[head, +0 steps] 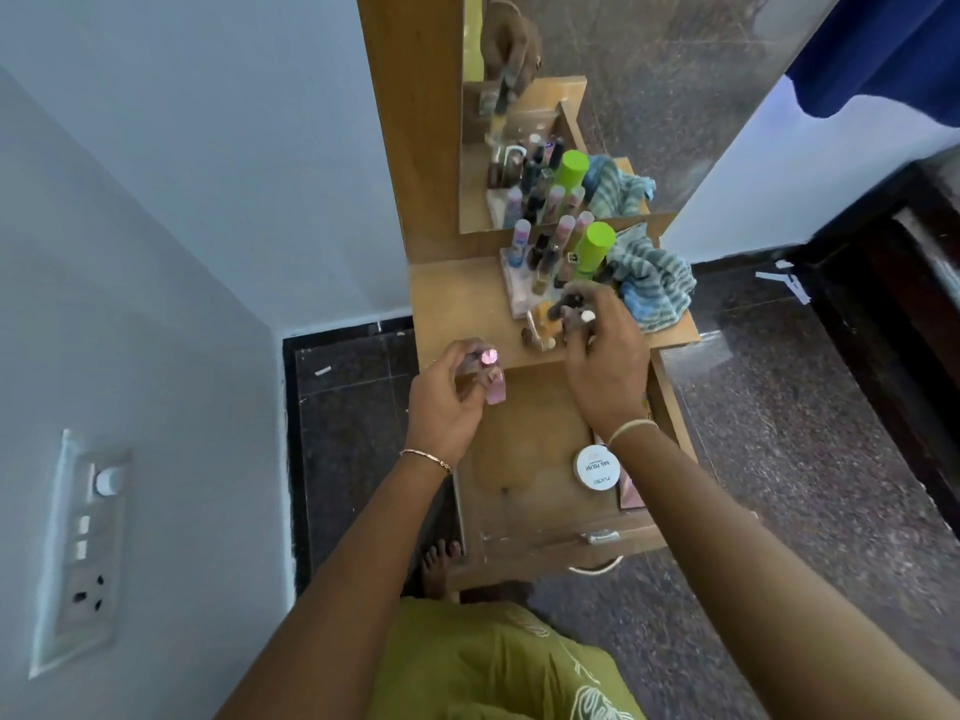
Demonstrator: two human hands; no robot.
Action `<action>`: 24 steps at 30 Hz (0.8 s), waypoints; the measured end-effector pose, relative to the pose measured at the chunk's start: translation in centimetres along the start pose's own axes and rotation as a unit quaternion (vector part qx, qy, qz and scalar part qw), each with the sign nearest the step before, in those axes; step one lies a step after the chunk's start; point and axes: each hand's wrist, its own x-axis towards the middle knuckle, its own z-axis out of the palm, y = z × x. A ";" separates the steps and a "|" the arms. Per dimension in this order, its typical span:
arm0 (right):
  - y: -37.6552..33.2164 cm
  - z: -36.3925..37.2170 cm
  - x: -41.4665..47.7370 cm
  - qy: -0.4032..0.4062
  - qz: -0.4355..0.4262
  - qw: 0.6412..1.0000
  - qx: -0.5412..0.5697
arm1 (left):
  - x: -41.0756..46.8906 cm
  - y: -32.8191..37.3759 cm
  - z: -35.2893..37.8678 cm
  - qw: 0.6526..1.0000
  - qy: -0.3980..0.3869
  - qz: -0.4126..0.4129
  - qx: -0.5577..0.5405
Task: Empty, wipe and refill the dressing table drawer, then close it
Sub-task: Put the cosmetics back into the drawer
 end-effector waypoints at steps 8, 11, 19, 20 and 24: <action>4.3 -2.8 -8.6 -0.011 0.023 0.997 0.075 | -3.3 -3.3 4.1 0.998 -0.021 0.032 -0.048; 6.3 -2.4 -11.0 -0.016 0.039 0.996 0.074 | -3.7 -5.3 5.4 0.998 -0.037 0.044 -0.040; 10.4 -0.6 -12.9 -0.003 0.094 0.995 0.023 | -2.9 -8.9 8.0 0.994 -0.047 0.095 -0.002; 10.8 -0.4 -12.7 -0.002 0.098 0.995 0.015 | -2.4 -9.0 8.3 0.994 -0.051 0.097 0.008; 12.1 0.8 -11.7 0.000 0.114 0.993 0.005 | -0.4 -9.1 9.5 0.990 -0.068 0.102 0.064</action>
